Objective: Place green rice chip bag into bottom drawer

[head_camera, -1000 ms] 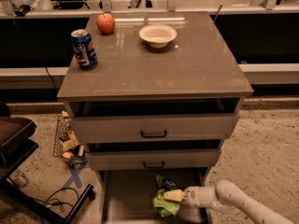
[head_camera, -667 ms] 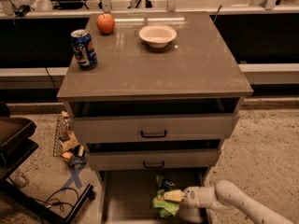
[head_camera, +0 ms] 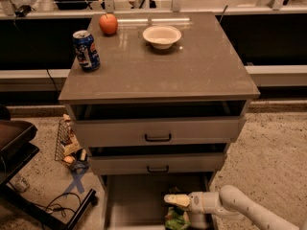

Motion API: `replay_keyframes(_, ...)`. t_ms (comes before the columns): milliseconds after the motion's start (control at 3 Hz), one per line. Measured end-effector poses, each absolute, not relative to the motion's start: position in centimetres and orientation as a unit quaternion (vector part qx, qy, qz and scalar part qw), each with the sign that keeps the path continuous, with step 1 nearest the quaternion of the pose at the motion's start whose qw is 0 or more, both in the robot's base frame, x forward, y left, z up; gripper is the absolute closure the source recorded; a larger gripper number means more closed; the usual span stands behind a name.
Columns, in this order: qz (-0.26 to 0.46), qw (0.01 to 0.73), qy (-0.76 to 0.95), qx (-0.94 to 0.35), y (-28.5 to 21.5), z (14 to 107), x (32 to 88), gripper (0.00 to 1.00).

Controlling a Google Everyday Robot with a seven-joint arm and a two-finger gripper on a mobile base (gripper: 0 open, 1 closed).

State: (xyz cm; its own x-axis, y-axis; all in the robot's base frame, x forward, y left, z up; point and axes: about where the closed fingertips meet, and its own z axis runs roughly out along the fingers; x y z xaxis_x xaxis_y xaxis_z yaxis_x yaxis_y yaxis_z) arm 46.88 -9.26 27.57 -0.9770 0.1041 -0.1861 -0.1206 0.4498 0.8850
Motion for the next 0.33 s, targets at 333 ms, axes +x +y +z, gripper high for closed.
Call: replay_keyframes(333, 0.525, 0.107, 0.845, -0.005, -9.25, 27.57, 46.88, 0.00)
